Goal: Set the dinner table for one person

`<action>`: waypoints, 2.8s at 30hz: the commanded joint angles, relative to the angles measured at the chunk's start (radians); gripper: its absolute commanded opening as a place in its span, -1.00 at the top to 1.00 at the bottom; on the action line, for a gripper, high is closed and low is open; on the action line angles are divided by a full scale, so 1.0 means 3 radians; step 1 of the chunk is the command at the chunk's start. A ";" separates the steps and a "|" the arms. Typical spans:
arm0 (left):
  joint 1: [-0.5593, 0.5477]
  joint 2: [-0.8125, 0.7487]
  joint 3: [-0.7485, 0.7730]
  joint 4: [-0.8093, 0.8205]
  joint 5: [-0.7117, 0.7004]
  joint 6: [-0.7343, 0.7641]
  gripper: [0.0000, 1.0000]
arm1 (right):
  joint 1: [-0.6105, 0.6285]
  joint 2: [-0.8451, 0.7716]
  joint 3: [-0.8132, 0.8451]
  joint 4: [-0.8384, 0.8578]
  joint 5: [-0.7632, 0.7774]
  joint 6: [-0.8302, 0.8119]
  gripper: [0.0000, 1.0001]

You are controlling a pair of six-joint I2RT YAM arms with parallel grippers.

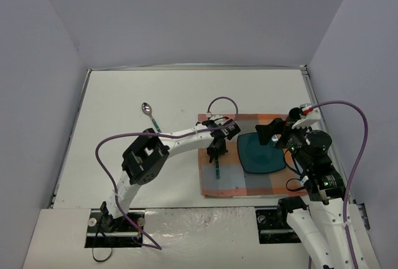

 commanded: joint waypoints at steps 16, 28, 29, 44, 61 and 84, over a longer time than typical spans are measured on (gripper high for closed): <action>-0.0133 -0.0407 -0.0199 -0.0152 -0.0066 -0.0236 1.00 | 0.0025 0.0041 0.0099 0.0152 0.0064 -0.0056 -1.00; -0.0128 -0.0413 -0.0240 -0.0170 -0.0039 -0.0218 0.65 | 0.0025 0.0008 0.0056 0.0144 0.0093 -0.0056 -1.00; -0.0128 -0.0428 -0.0238 -0.0175 -0.0058 -0.0203 0.54 | 0.0025 0.0004 0.0053 0.0141 0.0095 -0.0056 -1.00; -0.0039 -0.1138 -0.0096 -0.0554 -0.0801 0.0230 -0.76 | 0.0025 0.0119 0.0182 0.0115 0.0080 -0.0170 -1.00; 0.1880 -0.0887 -0.0487 -0.0161 -0.0378 0.0901 -0.51 | 0.0025 0.0287 0.0248 0.0108 0.0011 -0.0264 -1.00; 0.2213 -0.0264 -0.0683 0.0152 0.0162 0.0732 0.96 | 0.0025 0.0304 0.0135 0.0072 0.0041 -0.0269 -1.00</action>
